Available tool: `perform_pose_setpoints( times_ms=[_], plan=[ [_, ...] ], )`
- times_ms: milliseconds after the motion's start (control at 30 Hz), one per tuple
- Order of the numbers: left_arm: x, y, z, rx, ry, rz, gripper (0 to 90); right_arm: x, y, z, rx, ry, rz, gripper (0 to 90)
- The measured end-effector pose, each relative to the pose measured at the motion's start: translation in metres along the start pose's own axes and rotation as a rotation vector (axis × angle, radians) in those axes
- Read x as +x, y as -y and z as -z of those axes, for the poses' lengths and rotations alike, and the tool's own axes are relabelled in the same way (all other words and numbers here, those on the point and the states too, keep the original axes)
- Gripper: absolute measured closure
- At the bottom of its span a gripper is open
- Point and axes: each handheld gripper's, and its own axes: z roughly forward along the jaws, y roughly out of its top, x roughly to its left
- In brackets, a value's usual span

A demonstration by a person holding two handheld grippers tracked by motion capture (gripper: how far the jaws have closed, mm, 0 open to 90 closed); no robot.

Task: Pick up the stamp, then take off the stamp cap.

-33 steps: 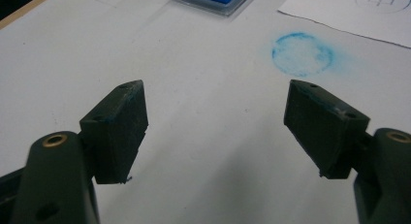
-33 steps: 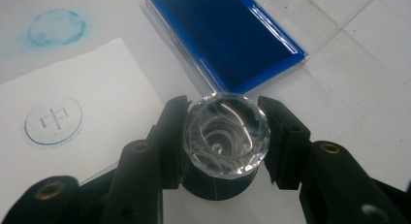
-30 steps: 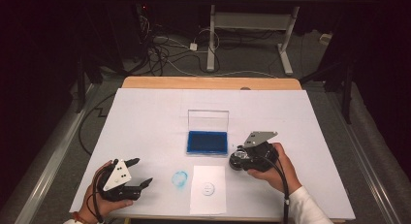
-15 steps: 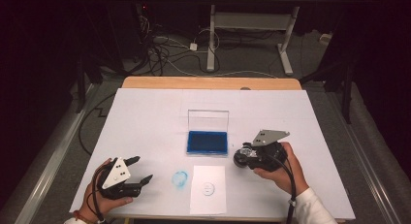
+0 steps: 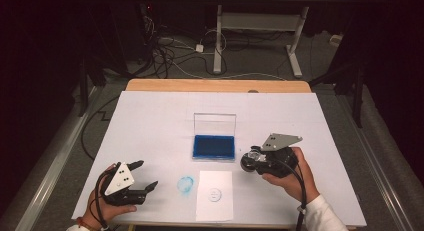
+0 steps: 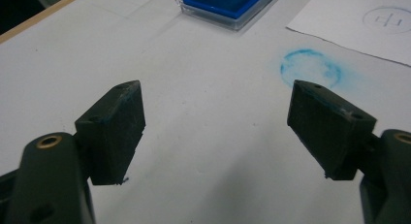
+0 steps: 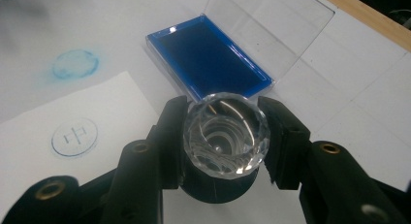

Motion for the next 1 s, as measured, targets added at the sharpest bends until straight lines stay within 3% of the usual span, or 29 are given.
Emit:
perform_pose_setpoints(
  times_ms=[100, 233, 533, 1000],
  plan=[
    [0.001, 0.0, 0.0, -0.001, 0.0, -0.02, 20.5, 0.001, -0.003, -0.001, -0.015, -0.003, 0.001, 57.3],
    [-0.001, 0.002, 0.001, 0.001, 0.012, 0.001, 20.5, 0.005, -0.006, 0.0, -0.034, -0.011, 0.007, 57.3],
    [-0.001, 0.004, 0.001, 0.003, 0.02, 0.008, 20.9, 0.011, -0.013, 0.0, -0.067, -0.014, 0.012, 57.3],
    [-0.008, -0.003, -0.007, 0.011, 0.031, -0.015, 20.9, 0.016, -0.029, 0.0, -0.144, -0.019, 0.008, 57.4]
  ],
)
